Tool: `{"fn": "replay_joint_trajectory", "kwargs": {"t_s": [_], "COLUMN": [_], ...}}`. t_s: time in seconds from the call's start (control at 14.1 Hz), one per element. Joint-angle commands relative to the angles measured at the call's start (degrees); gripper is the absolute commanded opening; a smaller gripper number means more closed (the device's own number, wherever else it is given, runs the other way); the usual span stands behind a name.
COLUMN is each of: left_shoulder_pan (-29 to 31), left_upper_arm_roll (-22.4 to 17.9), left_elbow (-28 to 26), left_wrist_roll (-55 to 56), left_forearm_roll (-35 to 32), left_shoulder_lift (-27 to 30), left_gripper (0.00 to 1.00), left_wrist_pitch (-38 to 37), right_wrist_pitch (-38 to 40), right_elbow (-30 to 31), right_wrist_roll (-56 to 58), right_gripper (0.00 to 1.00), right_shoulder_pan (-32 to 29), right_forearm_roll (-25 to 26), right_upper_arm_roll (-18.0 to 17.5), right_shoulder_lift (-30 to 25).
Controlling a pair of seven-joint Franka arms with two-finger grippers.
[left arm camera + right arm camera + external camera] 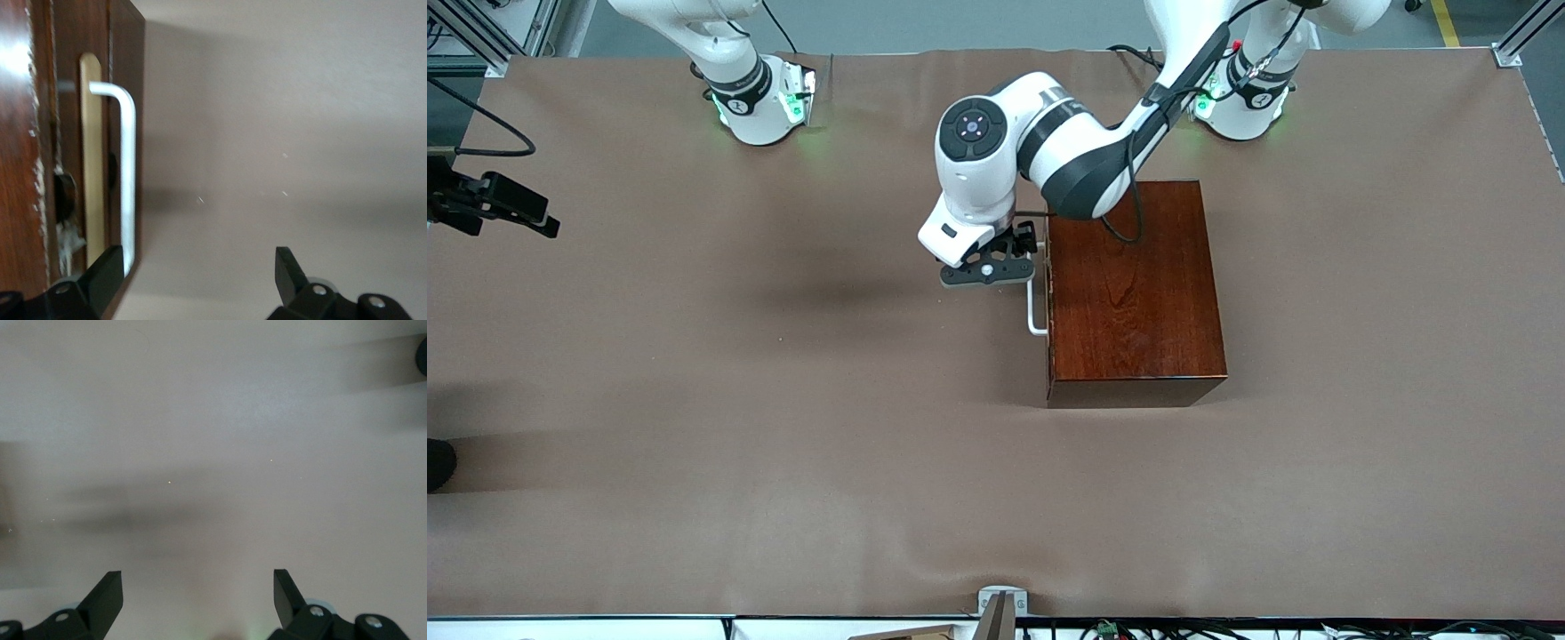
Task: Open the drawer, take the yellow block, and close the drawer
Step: 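Reach the left gripper across to the white drawer handle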
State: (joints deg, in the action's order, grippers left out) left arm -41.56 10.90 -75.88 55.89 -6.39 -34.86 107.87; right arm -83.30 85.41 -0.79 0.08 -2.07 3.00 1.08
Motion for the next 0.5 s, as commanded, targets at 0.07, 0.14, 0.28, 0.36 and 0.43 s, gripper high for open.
{"fn": "replay_joint_trajectory", "kwargs": {"t_s": [0.07,0.14,0.28,0.36,0.43], "left_shoulder_pan": [-1.8,-1.8,-1.8,-1.8,-1.7], "left_upper_arm_roll": [-0.4,-0.5,-0.5,-0.5,-0.5], "left_elbow": [1.4,1.4,1.4,1.4,1.3], "left_wrist_roll": [-0.1,-0.2,-1.7,-3.7,-4.9], "left_forearm_roll": [-5.6,-5.7,-7.7,-10.3,-11.0], "left_shoulder_lift": [-2.0,-2.6,-3.6,-3.8,-3.9], "left_gripper": [1.00,1.00,1.00,1.00,1.00], "left_wrist_pitch": [-1.3,-1.3,-1.3,-1.3,-1.3], "right_wrist_pitch": [-0.1,-0.1,-0.1,-0.1,-0.1], "right_elbow": [-0.2,-0.2,-0.2,-0.2,-0.2], "right_wrist_roll": [-0.5,-0.5,-0.5,-0.5,-0.5], "right_gripper": [1.00,1.00,1.00,1.00,1.00], "right_shoulder_pan": [-0.2,-0.3,-0.3,-0.3,-0.3], "right_forearm_roll": [0.3,0.3,0.3,0.3,0.3], "right_upper_arm_roll": [-0.1,-0.1,-0.1,-0.1,-0.1], "right_shoulder_lift": [0.3,0.3,0.3,0.3,0.3]}}
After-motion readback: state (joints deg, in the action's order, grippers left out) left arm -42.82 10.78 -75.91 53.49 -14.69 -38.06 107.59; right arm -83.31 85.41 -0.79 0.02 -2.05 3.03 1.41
